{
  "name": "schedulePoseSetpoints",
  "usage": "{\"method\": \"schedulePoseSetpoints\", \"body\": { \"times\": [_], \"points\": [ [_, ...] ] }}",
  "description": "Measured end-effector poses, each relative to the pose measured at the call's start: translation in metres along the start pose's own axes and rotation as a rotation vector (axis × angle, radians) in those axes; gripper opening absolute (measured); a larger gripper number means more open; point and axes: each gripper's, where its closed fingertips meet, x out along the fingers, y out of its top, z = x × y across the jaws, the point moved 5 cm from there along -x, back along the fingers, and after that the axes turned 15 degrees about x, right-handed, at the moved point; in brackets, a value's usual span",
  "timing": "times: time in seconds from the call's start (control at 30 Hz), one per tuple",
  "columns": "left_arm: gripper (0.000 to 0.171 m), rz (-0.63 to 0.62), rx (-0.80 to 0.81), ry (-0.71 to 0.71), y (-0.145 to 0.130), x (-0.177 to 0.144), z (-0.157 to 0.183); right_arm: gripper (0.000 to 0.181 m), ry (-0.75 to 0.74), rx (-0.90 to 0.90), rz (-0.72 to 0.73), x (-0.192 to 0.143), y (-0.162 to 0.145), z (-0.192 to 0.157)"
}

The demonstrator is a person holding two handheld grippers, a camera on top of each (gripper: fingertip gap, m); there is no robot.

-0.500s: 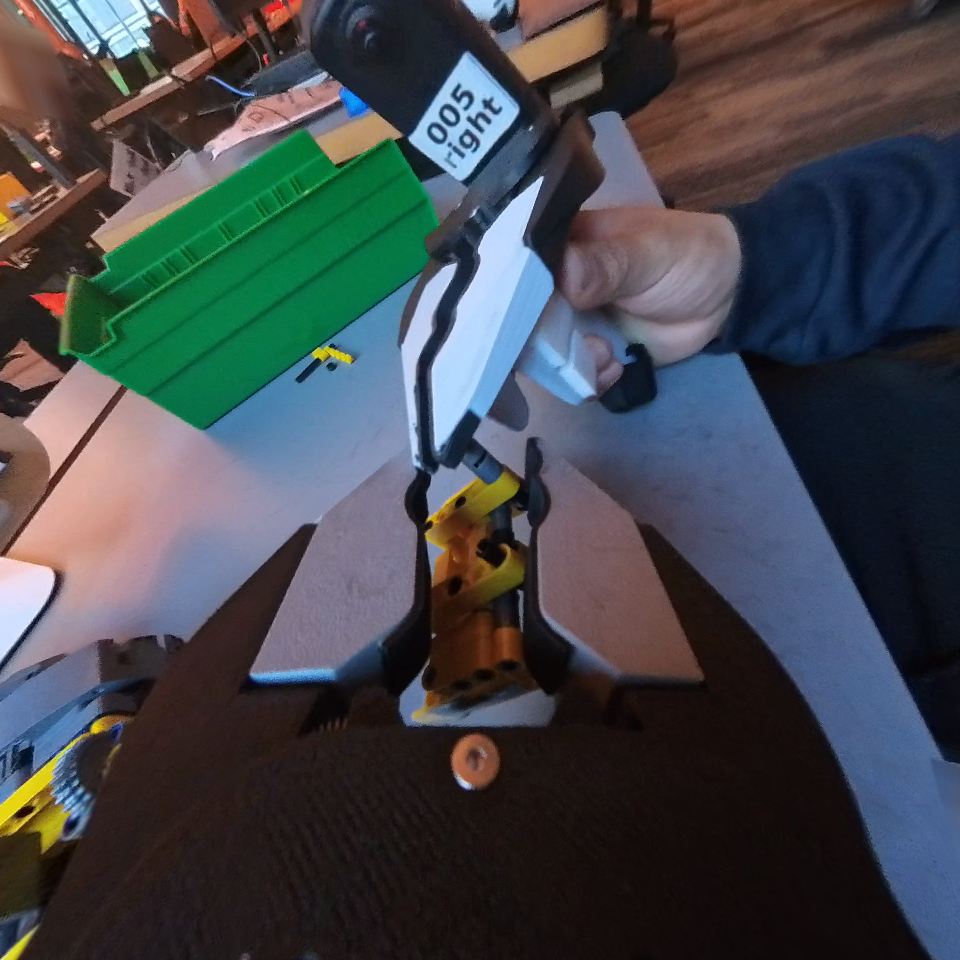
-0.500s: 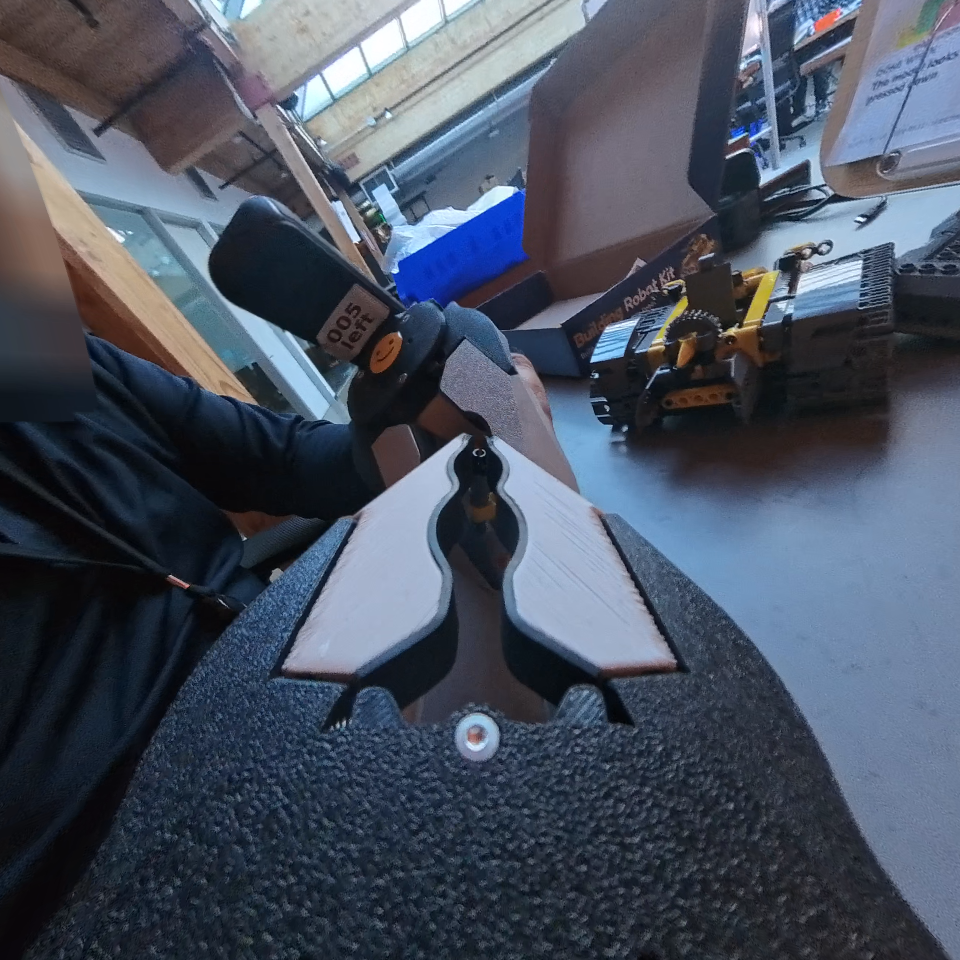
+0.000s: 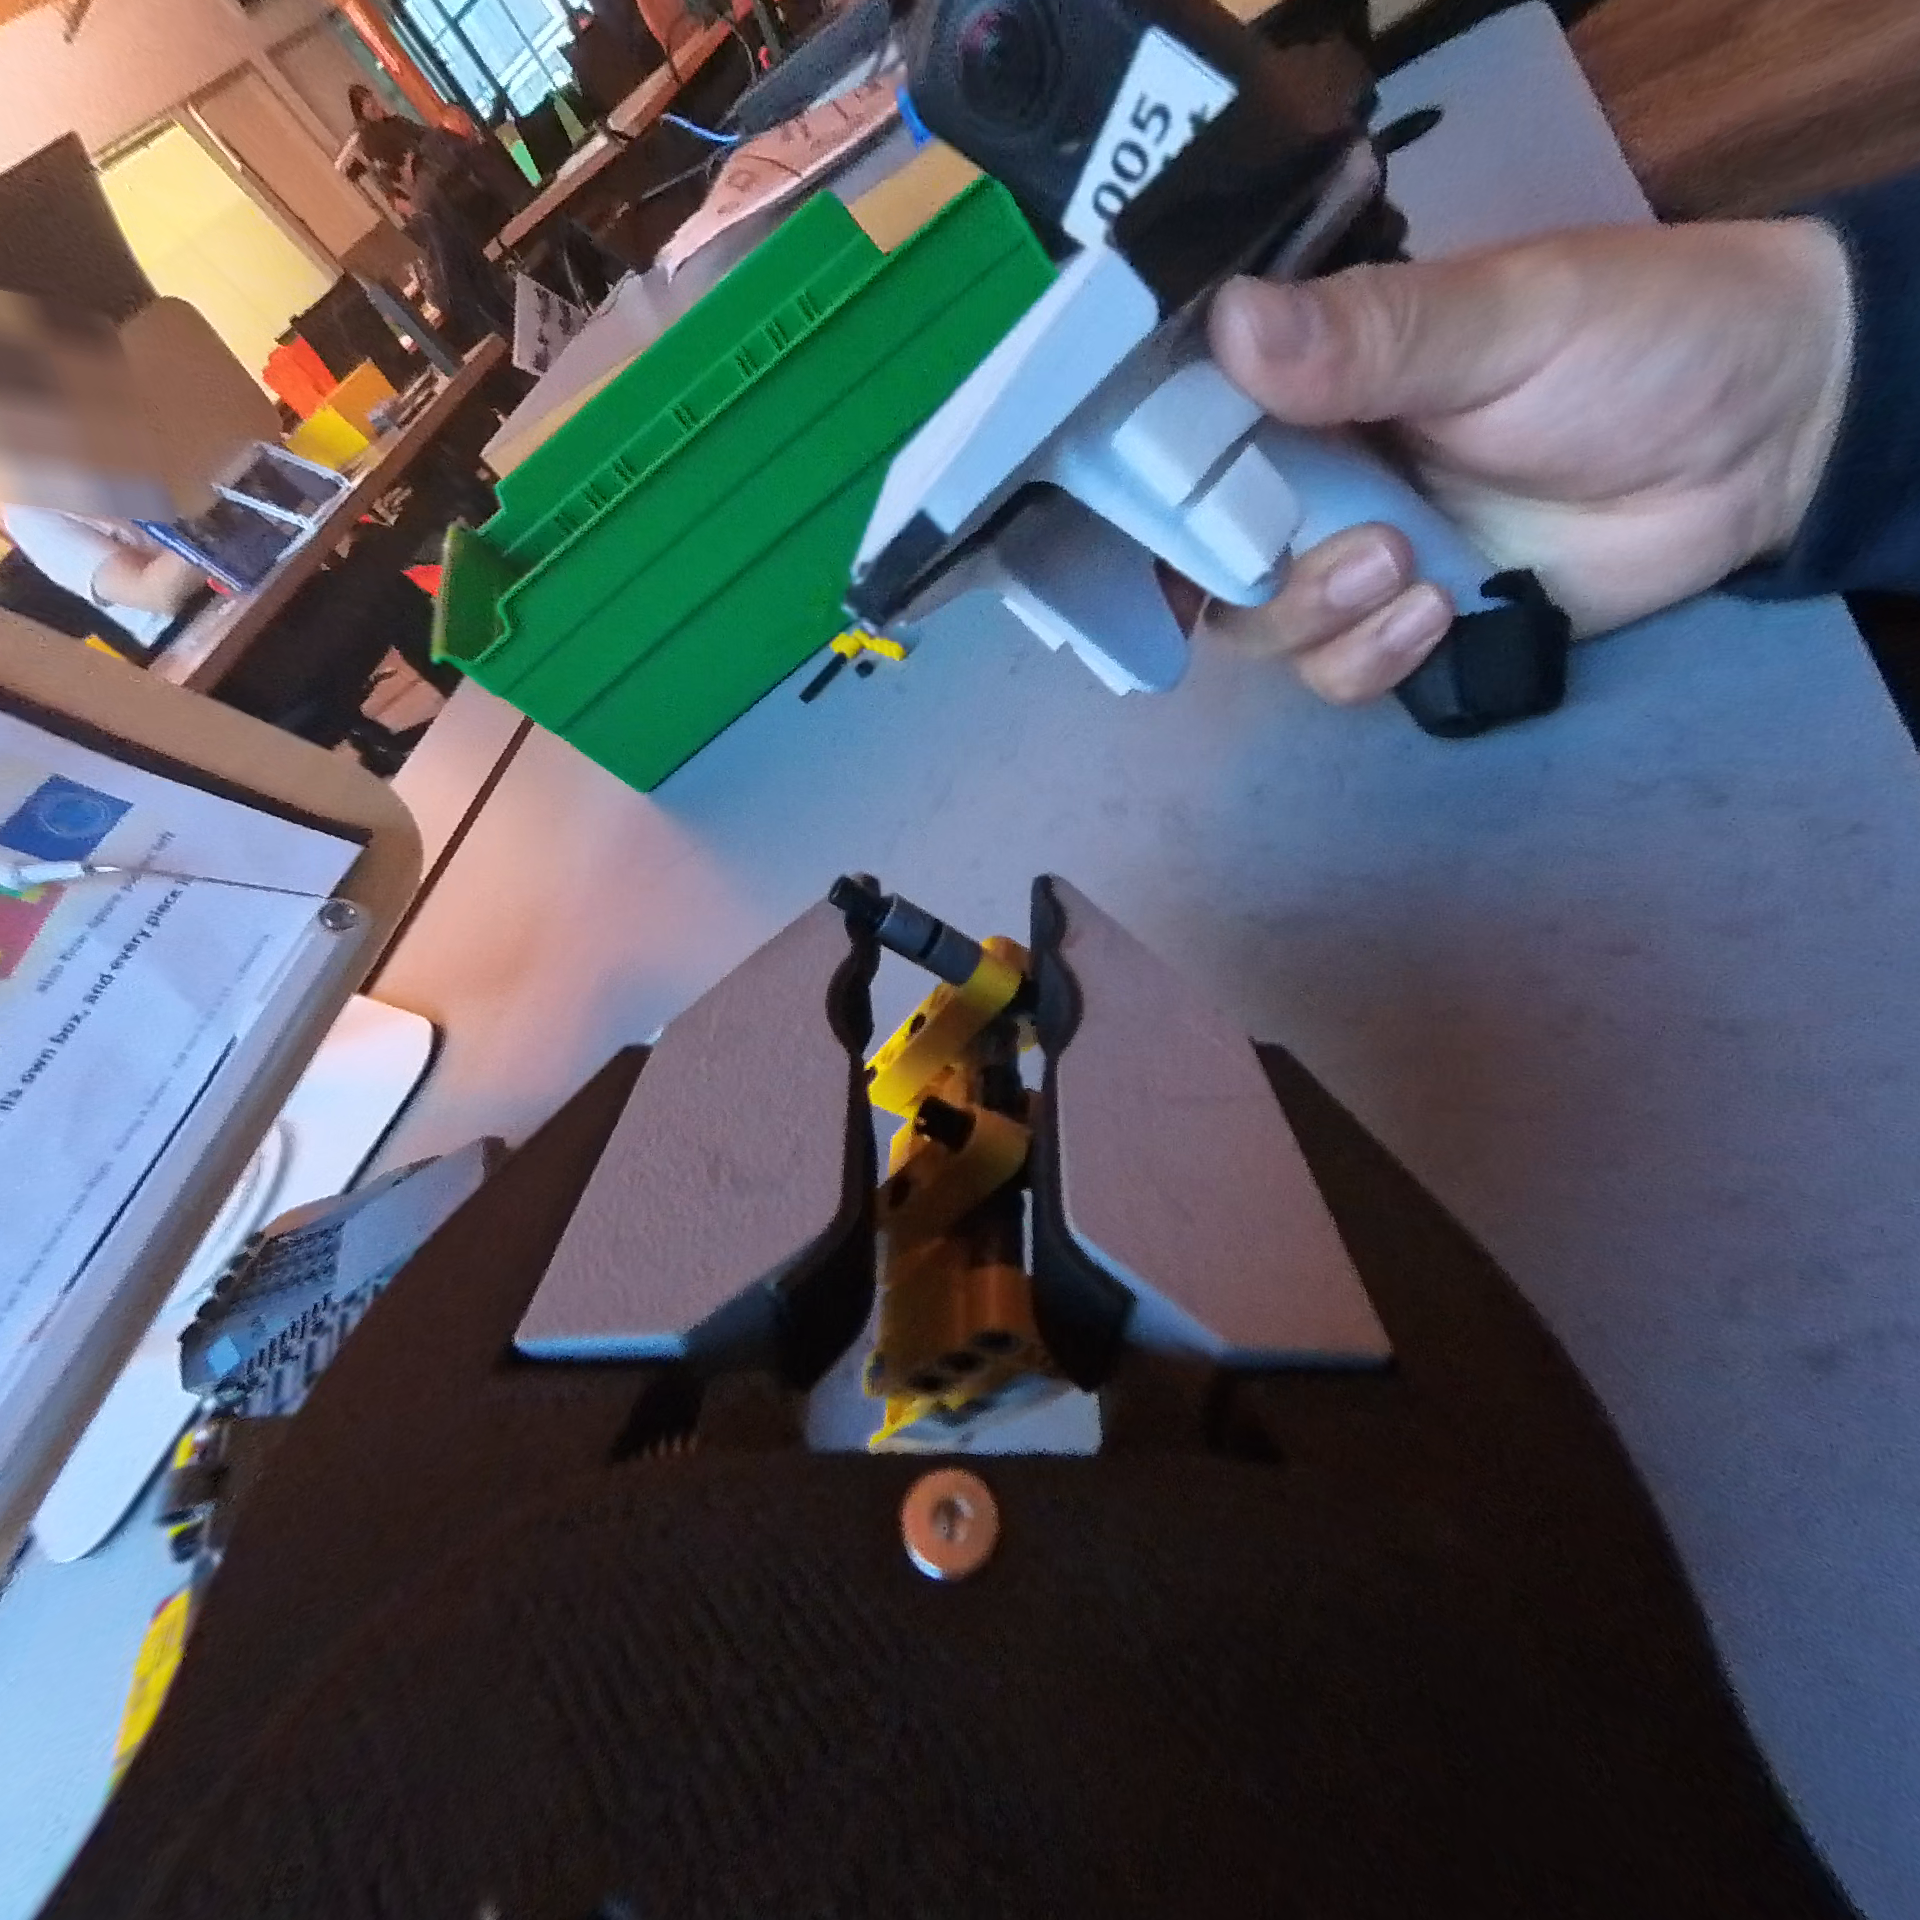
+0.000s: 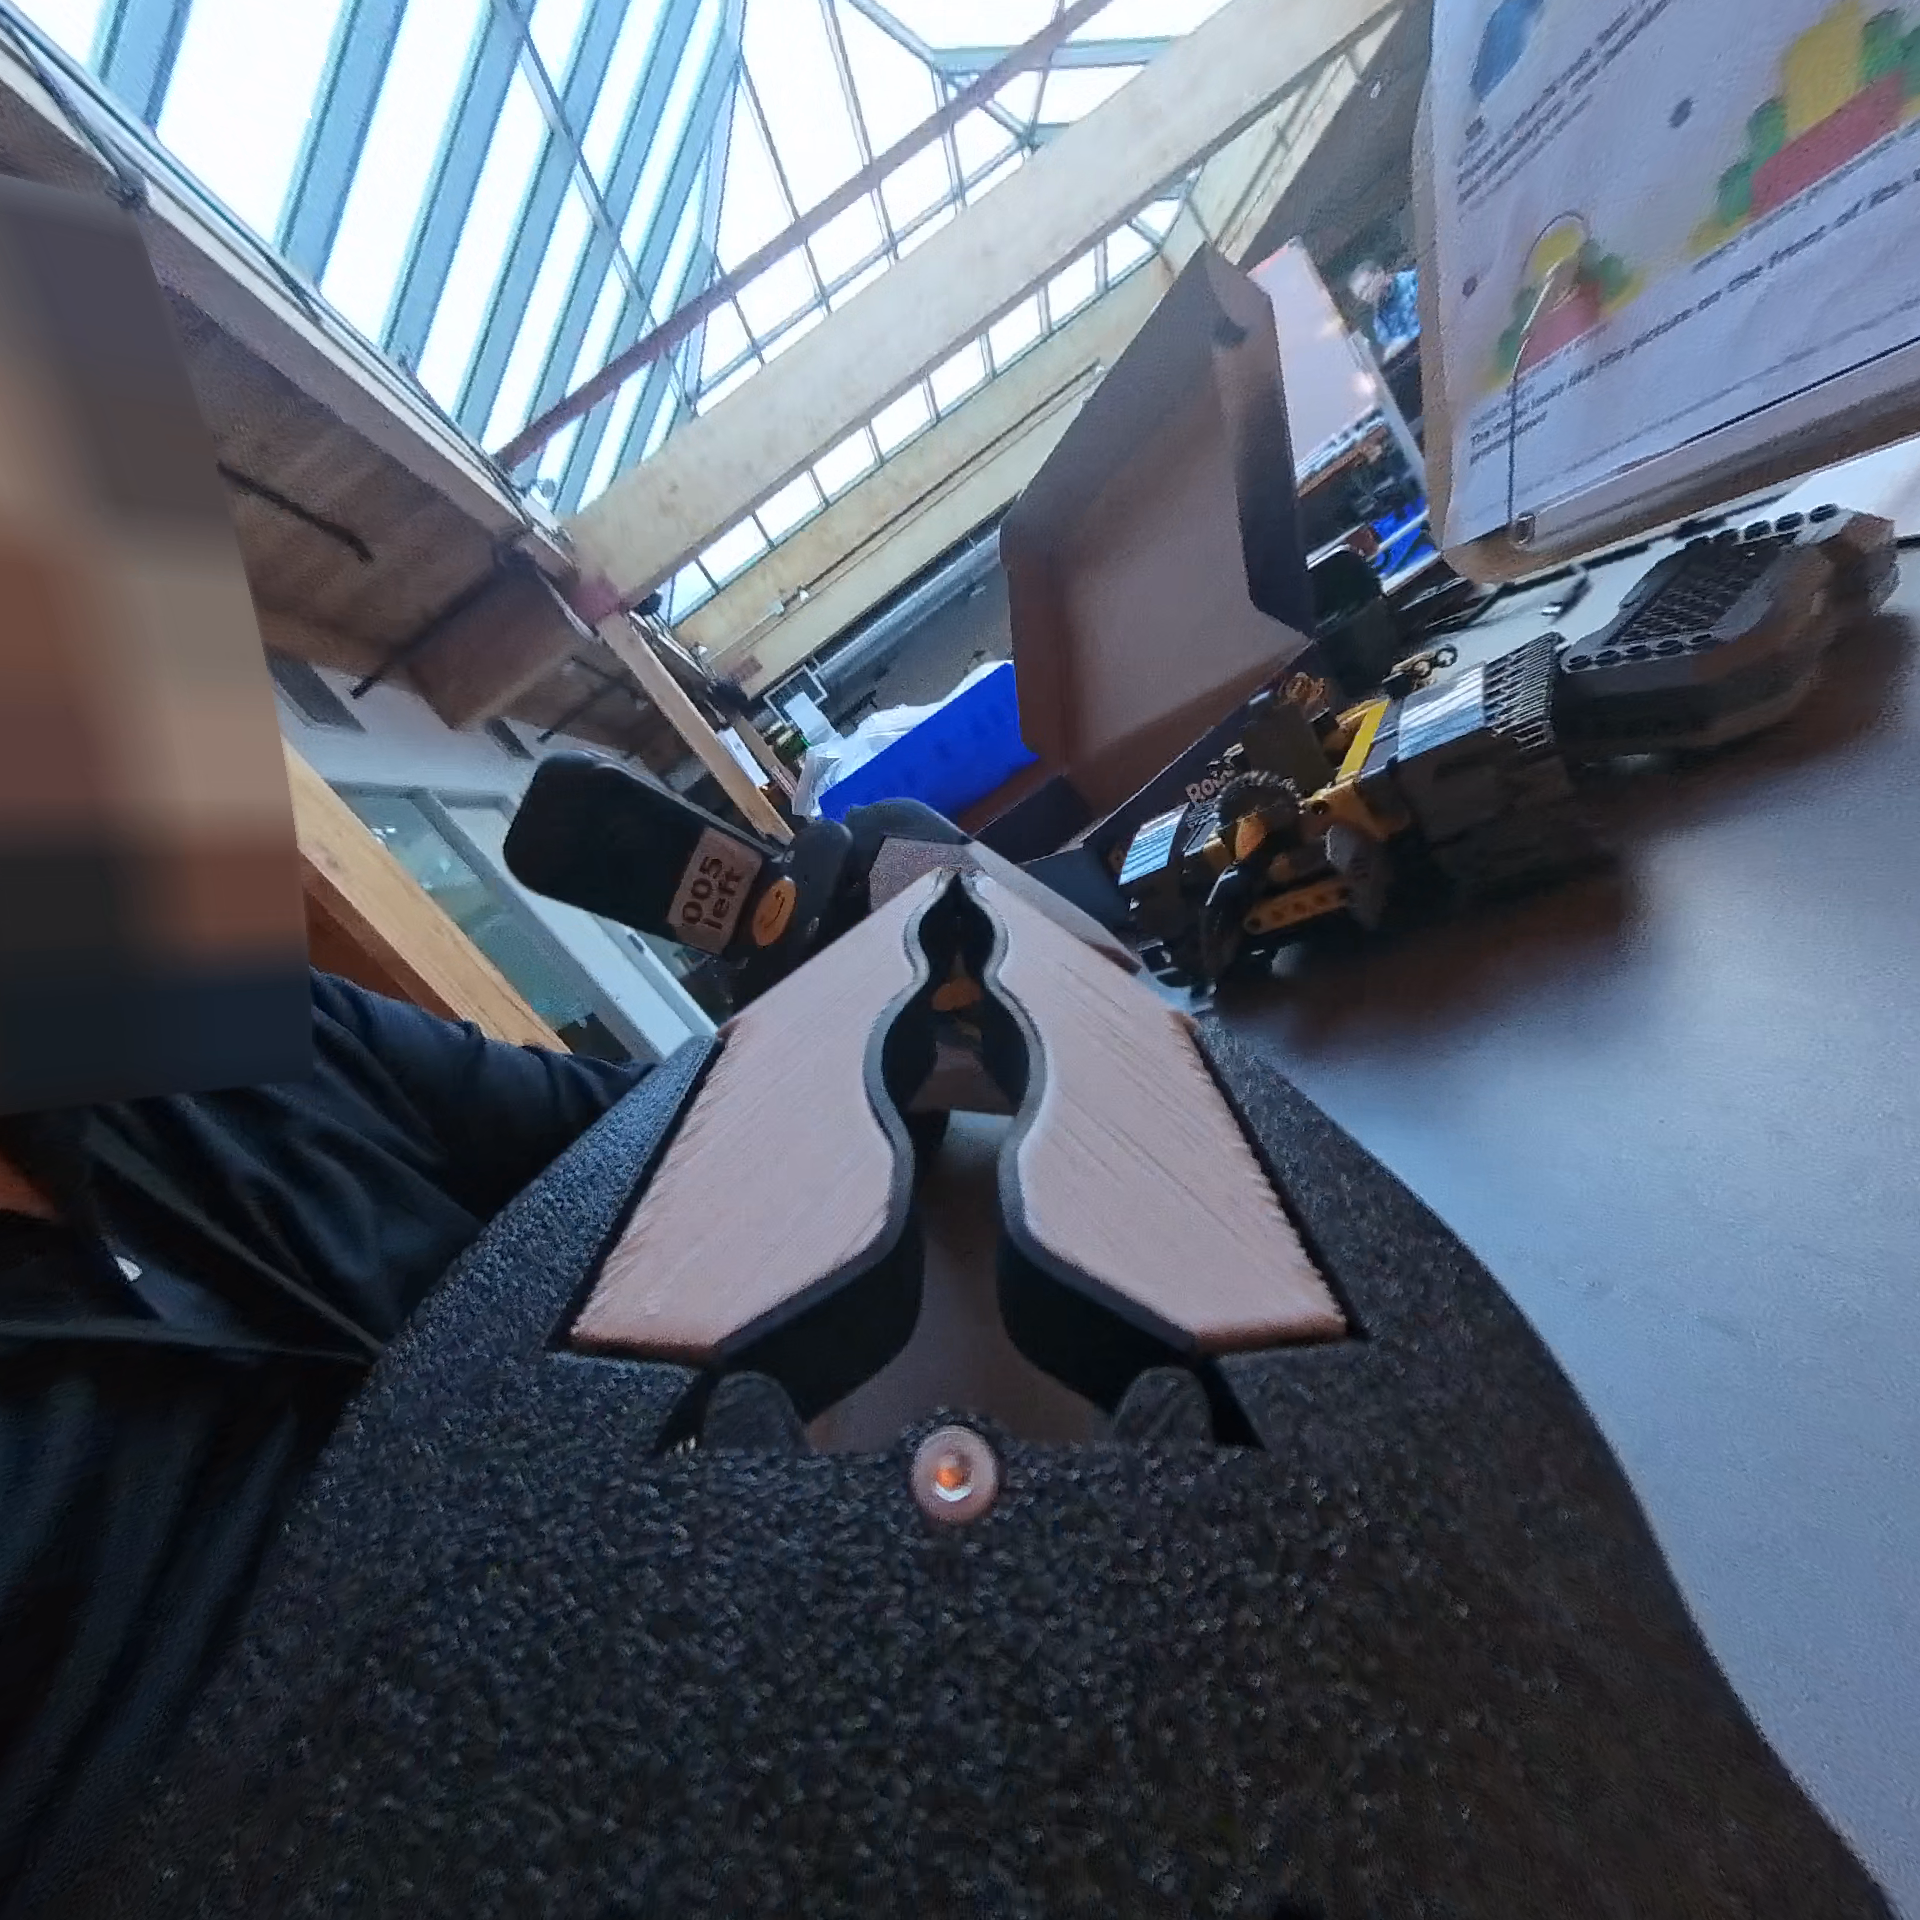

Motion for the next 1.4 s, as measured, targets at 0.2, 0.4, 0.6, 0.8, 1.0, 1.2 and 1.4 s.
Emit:
{"method": "schedulePoseSetpoints", "body": {
  "times": [0.2, 0.4, 0.6, 0.8, 1.0, 1.2, 1.4],
  "points": [
    [0.027, -0.002, -0.031, 0.014, -0.003, 0.001, -0.004, 0.000, -0.032, -0.061, -0.051, 0.007, -0.007, -0.002],
    [0.027, -0.012, -0.035, 0.008, -0.004, 0.003, -0.002, 0.015, -0.025, -0.043, -0.030, 0.006, -0.005, -0.001],
    [0.027, -0.011, -0.066, 0.050, -0.005, -0.001, -0.010, 0.047, -0.172, -0.200, 0.018, 0.005, -0.001, -0.001],
    [0.027, -0.016, -0.065, 0.051, -0.005, 0.001, -0.008, 0.068, -0.363, -0.505, 0.061, 0.004, 0.002, -0.007],
    [0.027, -0.028, -0.071, 0.045, -0.009, 0.002, -0.008, 0.079, -0.422, -0.587, 0.059, 0.010, -0.001, -0.005],
    [0.027, -0.034, -0.059, 0.038, -0.010, 0.003, -0.006, 0.079, -0.374, -0.509, 0.070, 0.008, 0.001, -0.004],
    [0.027, -0.031, -0.054, 0.036, -0.009, 0.003, -0.006, 0.063, -0.320, -0.430, 0.088, 0.005, 0.003, -0.005]
  ]
}}
